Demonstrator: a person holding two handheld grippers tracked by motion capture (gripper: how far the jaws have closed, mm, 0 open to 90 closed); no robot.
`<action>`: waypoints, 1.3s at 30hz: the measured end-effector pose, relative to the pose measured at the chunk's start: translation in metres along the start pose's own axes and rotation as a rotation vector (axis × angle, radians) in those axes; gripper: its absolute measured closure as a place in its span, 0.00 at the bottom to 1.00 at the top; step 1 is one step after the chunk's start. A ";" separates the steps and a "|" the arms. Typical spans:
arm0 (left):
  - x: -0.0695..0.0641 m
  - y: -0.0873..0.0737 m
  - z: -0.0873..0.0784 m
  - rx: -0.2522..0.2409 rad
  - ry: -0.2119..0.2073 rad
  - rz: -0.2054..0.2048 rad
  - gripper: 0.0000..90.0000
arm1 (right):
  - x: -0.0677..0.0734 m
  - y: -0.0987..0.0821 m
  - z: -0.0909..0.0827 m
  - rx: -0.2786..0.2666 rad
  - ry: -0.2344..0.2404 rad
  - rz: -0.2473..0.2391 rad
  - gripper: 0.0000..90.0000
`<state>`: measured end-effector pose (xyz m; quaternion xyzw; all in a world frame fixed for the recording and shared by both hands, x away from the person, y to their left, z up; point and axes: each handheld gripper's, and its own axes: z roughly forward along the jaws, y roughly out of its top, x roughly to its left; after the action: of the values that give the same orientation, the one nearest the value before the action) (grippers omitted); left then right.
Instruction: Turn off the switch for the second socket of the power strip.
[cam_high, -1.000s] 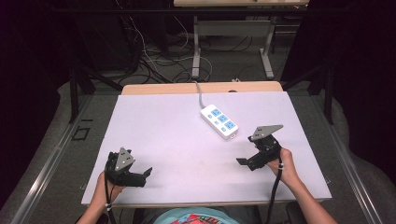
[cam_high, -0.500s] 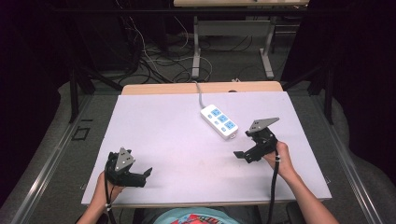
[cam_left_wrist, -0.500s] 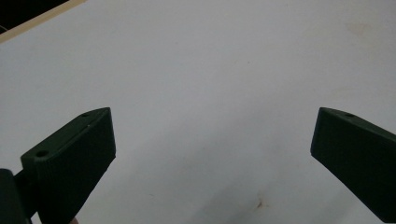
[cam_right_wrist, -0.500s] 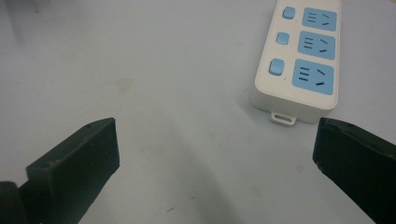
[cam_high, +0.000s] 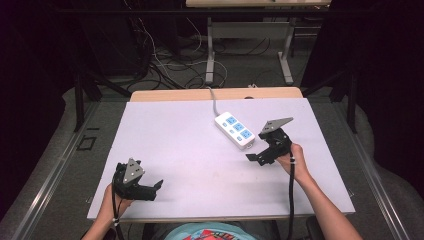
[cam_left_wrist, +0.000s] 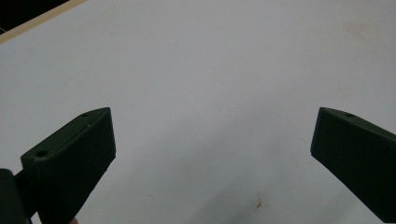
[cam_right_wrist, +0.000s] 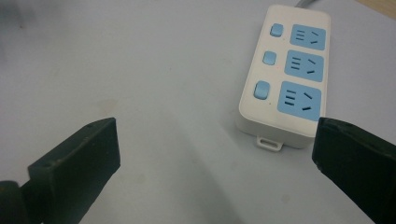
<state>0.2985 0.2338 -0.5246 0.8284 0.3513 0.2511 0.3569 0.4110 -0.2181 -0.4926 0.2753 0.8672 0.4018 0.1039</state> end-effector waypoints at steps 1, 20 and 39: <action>0.000 0.000 0.000 0.000 -0.003 -0.005 0.00 | -0.001 0.001 0.001 0.000 -0.001 -0.002 0.01; 0.000 0.000 0.002 -0.001 -0.008 -0.005 0.00 | -0.021 0.019 0.020 -0.009 0.029 0.046 0.01; 0.000 0.000 0.001 0.010 -0.007 0.002 0.00 | -0.048 0.033 0.041 -0.012 0.028 0.116 0.00</action>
<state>0.2992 0.2333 -0.5254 0.8314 0.3504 0.2470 0.3535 0.4802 -0.2016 -0.4962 0.3187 0.8487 0.4162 0.0698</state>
